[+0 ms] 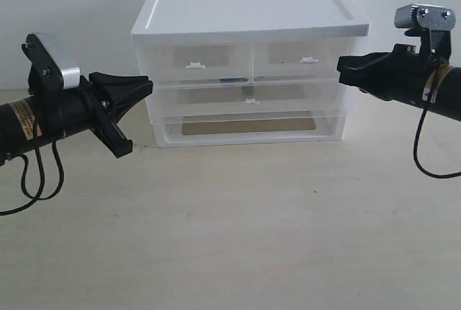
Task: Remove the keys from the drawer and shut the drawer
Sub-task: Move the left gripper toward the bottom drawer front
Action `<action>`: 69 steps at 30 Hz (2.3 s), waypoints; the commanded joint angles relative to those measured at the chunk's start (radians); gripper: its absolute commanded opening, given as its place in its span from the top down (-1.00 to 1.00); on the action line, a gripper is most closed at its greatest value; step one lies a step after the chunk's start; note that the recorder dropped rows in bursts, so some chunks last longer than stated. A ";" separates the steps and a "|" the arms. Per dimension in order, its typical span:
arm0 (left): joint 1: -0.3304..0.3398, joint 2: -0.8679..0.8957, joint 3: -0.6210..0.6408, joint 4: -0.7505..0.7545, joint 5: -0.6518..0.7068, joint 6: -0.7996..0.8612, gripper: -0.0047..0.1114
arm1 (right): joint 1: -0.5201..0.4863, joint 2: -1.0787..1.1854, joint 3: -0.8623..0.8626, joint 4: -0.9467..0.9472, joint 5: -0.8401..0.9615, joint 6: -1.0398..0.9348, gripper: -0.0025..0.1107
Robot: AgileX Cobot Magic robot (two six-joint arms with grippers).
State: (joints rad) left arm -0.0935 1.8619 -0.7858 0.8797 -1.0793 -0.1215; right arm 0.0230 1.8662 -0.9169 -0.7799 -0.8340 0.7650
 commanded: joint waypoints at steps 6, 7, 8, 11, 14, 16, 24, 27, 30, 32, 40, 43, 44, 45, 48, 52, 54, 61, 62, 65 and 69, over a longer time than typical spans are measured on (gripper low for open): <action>-0.022 0.002 -0.006 0.001 -0.011 0.011 0.84 | -0.002 0.053 -0.074 -0.029 -0.007 0.030 0.96; -0.033 0.003 -0.006 0.003 -0.013 0.011 0.84 | -0.002 0.053 -0.076 -0.019 -0.007 0.023 0.96; -0.041 0.004 -0.006 0.001 -0.015 0.020 0.84 | -0.002 0.053 -0.081 -0.019 -0.007 0.018 0.96; -0.075 0.017 -0.006 -0.001 -0.009 0.110 0.84 | -0.002 0.063 -0.093 -0.019 -0.003 0.022 0.96; -0.119 0.032 -0.010 -0.006 0.007 0.274 0.84 | -0.002 0.066 -0.095 -0.021 -0.003 0.022 0.96; -0.145 0.041 -0.028 -0.009 0.034 0.381 0.84 | -0.002 0.066 -0.095 -0.021 -0.003 0.022 0.96; -0.245 0.118 -0.178 -0.009 0.122 0.508 0.66 | -0.002 0.066 -0.095 -0.021 -0.003 0.022 0.96; -0.276 0.153 -0.241 -0.009 0.193 0.514 0.30 | -0.002 0.066 -0.095 -0.021 -0.003 0.022 0.96; -0.296 0.199 -0.290 -0.009 0.192 0.559 0.05 | -0.002 0.065 -0.095 -0.021 -0.003 0.024 0.96; -0.313 0.230 -0.322 -0.009 0.195 0.632 -0.02 | -0.002 0.065 -0.095 -0.021 -0.003 0.026 0.96; -0.350 0.347 -0.416 -0.088 0.223 1.123 -0.02 | -0.002 0.065 -0.095 -0.021 -0.003 0.026 0.96; -0.350 0.375 -0.440 -0.158 0.221 1.168 -0.02 | -0.002 0.065 -0.095 -0.021 -0.003 0.026 0.96; -0.350 0.378 -0.447 -0.169 0.221 1.168 -0.02 | -0.002 0.065 -0.095 -0.021 -0.003 0.026 0.96; -0.350 0.386 -0.455 -0.169 0.221 1.168 -0.02 | -0.002 0.065 -0.095 -0.021 -0.003 0.026 0.96; -0.350 0.407 -0.490 -0.167 0.223 1.168 -0.02 | -0.002 0.065 -0.095 -0.021 -0.003 0.026 0.96; -0.350 0.445 -0.550 -0.178 0.266 1.168 -0.02 | -0.002 0.065 -0.095 -0.021 -0.003 0.026 0.96; -0.350 0.460 -0.565 -0.178 0.266 1.168 -0.02 | -0.002 0.065 -0.095 -0.021 -0.003 0.026 0.96; -0.350 0.470 -0.569 -0.272 0.266 1.333 0.36 | -0.002 0.065 -0.095 -0.021 0.000 0.026 0.96; -0.350 0.470 -0.574 -0.297 0.266 1.362 0.48 | -0.002 0.065 -0.095 -0.021 0.000 0.026 0.96; -0.350 0.470 -0.575 -0.359 0.266 1.371 0.68 | -0.002 0.065 -0.095 -0.021 0.000 0.026 0.96; -0.350 0.470 -0.575 -0.417 0.286 1.378 0.85 | -0.002 0.065 -0.095 -0.021 0.000 0.026 0.96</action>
State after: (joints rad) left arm -0.4547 2.3326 -1.3460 0.6151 -0.8388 1.2528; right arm 0.0230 1.9319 -0.9960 -0.8538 -0.8430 0.7901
